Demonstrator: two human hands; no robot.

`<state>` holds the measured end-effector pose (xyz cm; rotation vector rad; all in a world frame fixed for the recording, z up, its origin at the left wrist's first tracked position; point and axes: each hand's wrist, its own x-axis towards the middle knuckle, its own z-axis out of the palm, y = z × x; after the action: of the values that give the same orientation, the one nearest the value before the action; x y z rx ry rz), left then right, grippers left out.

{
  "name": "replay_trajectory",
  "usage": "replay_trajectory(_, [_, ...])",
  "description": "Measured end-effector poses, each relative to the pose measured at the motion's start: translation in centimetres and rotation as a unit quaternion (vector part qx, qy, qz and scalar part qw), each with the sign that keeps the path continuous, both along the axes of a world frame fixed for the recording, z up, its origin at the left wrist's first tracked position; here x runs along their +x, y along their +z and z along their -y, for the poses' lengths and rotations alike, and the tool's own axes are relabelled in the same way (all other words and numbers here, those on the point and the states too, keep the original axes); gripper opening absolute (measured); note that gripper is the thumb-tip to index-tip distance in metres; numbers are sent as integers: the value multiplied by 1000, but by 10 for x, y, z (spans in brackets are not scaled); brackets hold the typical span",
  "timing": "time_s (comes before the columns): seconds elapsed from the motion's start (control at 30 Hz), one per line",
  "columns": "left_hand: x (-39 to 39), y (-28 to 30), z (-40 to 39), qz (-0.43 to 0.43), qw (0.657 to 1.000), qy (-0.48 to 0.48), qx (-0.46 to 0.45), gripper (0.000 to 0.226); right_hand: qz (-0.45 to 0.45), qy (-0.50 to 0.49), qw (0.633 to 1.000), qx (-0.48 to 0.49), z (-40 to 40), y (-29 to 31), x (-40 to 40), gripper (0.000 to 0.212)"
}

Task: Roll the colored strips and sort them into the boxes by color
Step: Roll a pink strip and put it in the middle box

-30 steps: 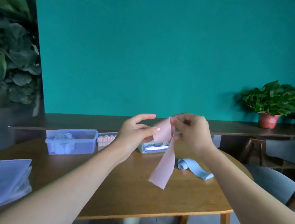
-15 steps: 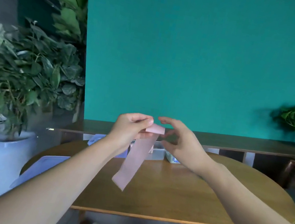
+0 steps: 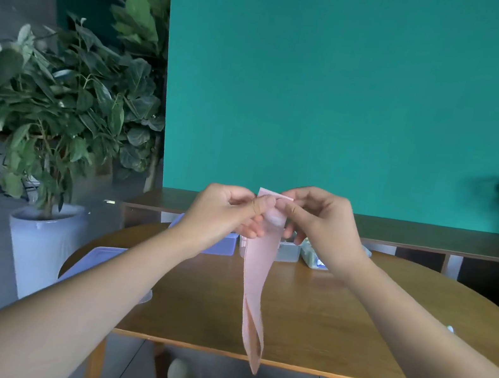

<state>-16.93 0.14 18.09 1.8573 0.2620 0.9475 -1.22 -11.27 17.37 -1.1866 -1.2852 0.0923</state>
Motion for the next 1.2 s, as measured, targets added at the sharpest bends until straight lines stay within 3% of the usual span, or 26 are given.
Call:
replay_trajectory(0.1, [12,-14,-18,-32,998,40,32,23,-17,10,999,-42,-13,-7,15,13])
replay_trajectory(0.2, [28,-37,-40,-77,993,70,58,22,-23,17,995,-96,-32,-24,35,17])
replay_trajectory(0.37, [64,-94,-80,-138,979,137,54,18,-46,28,980,-191,-77,-73,71,15])
replay_trajectory(0.47, [86,-129,-108,-140,980,143,0,14,-54,20,972,-228,-105,-105,92,14])
replay_trajectory(0.83, [143,-189,-179,-114,979,94,-138,11,-115,13,960,-253,-181,-169,153,32])
replay_trajectory(1.2, [178,-209,-232,-123,975,151,-104,7,-120,-88,960,-238,-209,-201,172,20])
